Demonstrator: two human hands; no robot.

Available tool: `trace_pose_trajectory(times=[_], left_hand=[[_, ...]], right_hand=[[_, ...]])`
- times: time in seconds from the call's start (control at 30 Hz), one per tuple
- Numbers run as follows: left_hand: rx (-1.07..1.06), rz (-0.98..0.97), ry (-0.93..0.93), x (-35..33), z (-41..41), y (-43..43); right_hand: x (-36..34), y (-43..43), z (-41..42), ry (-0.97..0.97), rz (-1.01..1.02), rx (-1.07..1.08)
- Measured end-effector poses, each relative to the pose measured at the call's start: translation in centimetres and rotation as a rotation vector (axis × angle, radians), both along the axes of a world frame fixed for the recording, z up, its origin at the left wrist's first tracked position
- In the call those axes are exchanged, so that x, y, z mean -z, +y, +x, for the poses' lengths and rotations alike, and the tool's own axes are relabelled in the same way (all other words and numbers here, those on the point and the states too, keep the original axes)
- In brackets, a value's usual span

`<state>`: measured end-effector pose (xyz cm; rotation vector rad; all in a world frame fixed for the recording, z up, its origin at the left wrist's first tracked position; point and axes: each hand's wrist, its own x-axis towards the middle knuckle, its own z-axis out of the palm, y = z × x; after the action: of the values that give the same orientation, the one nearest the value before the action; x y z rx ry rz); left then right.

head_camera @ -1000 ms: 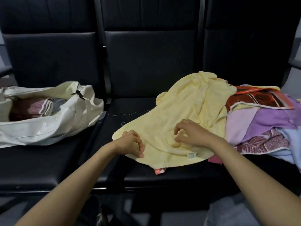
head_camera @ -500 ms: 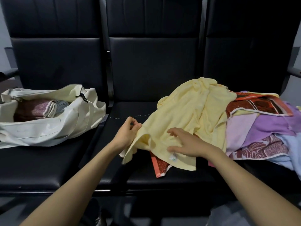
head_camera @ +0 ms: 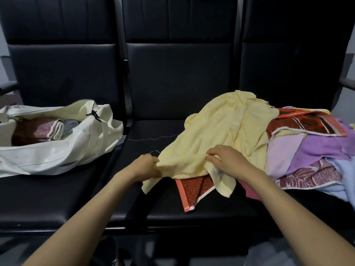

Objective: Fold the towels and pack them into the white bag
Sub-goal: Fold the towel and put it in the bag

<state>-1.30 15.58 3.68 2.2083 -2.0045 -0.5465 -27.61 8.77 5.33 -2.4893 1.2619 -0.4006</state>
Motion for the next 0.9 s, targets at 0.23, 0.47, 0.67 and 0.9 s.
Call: trace_pose_trajectory(times=[0.23, 0.47, 0.67, 0.9], left_hand=[[-0.147, -0.412, 0.040, 0.9, 0.1, 0.4], [-0.001, -0.343, 0.046, 2.7, -0.6, 0.8], [-0.071, -0.167, 0.029, 2.6, 0.8, 1.0], [-0.197, -0.295, 0.365, 0.5, 2.4, 0.8]], right_hand=[[0.8, 0.1, -1.3, 0.049, -0.098, -0.080], [1.9, 1.0, -1.0, 0.184, 0.102, -0.244], [1.4, 1.3, -1.6, 0.237, 0.010, -0.220], [0.8, -0.9, -3.8, -0.208, 0.155, 0.216]])
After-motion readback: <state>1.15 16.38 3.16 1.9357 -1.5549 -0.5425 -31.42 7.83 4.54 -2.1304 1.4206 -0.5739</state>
